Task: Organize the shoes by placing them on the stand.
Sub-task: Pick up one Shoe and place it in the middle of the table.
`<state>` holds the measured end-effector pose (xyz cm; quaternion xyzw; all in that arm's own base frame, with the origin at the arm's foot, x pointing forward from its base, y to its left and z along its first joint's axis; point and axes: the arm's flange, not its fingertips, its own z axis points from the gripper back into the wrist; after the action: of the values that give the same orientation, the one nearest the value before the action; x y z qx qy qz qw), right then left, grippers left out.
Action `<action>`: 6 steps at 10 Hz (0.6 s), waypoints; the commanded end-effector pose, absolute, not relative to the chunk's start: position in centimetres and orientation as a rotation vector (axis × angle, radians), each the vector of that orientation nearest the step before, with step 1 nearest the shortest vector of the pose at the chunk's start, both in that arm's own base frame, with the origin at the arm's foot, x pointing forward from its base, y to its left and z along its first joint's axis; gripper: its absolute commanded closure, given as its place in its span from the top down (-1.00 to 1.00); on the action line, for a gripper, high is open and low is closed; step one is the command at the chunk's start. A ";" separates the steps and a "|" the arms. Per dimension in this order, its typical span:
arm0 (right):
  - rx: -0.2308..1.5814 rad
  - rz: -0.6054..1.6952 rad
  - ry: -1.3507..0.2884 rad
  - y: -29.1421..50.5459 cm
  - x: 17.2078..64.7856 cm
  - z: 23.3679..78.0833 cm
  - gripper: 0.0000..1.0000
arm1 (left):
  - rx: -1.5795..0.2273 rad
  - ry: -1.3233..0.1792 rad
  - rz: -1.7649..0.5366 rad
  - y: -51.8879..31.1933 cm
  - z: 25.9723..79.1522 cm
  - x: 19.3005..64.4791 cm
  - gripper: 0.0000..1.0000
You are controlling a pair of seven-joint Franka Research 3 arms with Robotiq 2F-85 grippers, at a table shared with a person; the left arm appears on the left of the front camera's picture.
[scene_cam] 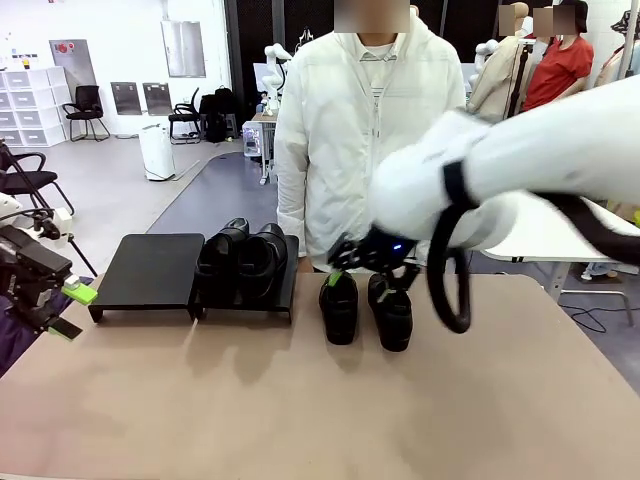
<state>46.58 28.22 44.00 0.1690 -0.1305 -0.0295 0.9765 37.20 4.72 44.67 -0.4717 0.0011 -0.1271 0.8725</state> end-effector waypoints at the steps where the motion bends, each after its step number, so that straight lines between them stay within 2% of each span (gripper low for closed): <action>1: 0.229 -0.111 -0.268 26.7 49.1 43.6 1.00 | -0.985 0.008 -0.262 4.8 44.8 37.1 1.00; 2: 0.341 -0.059 -0.263 28.2 46.6 44.0 1.00 | -0.985 0.008 -0.262 4.8 44.8 37.1 1.00; 4: 0.341 -0.059 -0.263 28.2 46.6 44.0 1.00 | -0.985 0.008 -0.262 4.8 44.8 37.1 1.00; 5: 0.293 -0.065 -0.268 27.9 47.9 42.6 1.00 | -0.985 0.008 -0.262 4.8 44.8 37.1 1.00; 6: 0.159 -0.053 -0.210 28.9 50.0 42.6 1.00 | -0.985 0.008 -0.262 4.8 44.8 37.1 1.00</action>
<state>47.74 28.14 42.81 0.1318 -0.1243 -0.0272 0.9831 37.20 4.74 44.67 -0.4717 0.0010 -0.1269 0.8726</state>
